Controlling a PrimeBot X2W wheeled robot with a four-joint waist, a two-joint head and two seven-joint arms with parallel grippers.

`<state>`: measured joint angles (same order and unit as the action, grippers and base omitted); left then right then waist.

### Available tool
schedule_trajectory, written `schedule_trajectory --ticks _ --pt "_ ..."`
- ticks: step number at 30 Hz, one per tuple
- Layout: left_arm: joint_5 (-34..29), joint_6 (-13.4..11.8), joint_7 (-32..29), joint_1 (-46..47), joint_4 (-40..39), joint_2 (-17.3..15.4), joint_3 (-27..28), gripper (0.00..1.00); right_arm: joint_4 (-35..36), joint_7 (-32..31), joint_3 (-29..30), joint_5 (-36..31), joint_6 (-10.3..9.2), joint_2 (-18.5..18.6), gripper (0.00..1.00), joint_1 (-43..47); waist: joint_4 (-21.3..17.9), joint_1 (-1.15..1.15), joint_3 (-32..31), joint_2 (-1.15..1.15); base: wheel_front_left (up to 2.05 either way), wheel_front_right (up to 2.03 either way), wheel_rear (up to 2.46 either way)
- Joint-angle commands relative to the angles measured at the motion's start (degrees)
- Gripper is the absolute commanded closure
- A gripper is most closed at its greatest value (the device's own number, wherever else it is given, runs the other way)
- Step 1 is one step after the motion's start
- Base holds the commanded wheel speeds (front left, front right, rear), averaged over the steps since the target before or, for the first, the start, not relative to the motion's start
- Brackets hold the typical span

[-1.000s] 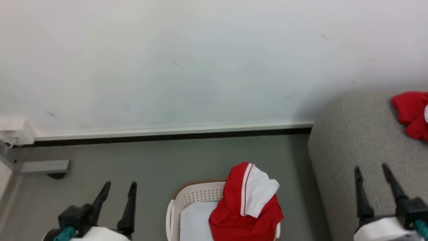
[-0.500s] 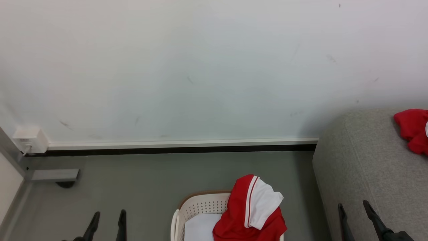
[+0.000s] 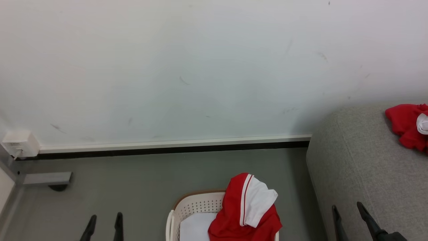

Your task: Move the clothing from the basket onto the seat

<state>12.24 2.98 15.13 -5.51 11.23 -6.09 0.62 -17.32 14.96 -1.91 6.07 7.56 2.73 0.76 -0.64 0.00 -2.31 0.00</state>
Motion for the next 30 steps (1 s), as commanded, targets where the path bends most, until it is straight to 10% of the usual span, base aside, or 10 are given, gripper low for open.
schedule_trajectory --ticks 1,18,30 --pt "-0.7 0.5 0.0 0.2 0.1 0.3 0.6 0.0 0.2 0.2 -0.1 0.0 -0.14 0.2 0.0 -0.3 -0.5 0.0 0.5 0.0 0.0 0.0 0.0" --pt "-3.2 4.1 0.0 10.3 -0.3 -0.5 0.5 0.0 6.4 0.2 -2.3 0.0 -0.15 0.1 0.0 -6.8 -6.9 0.0 12.9 0.0 0.0 0.0 0.0" --pt "-0.4 4.5 0.0 23.6 -0.3 -8.1 -7.1 0.0 14.3 0.2 -3.1 0.3 -0.15 0.1 0.0 -15.4 -8.1 0.0 31.1 0.0 0.0 0.0 0.0"
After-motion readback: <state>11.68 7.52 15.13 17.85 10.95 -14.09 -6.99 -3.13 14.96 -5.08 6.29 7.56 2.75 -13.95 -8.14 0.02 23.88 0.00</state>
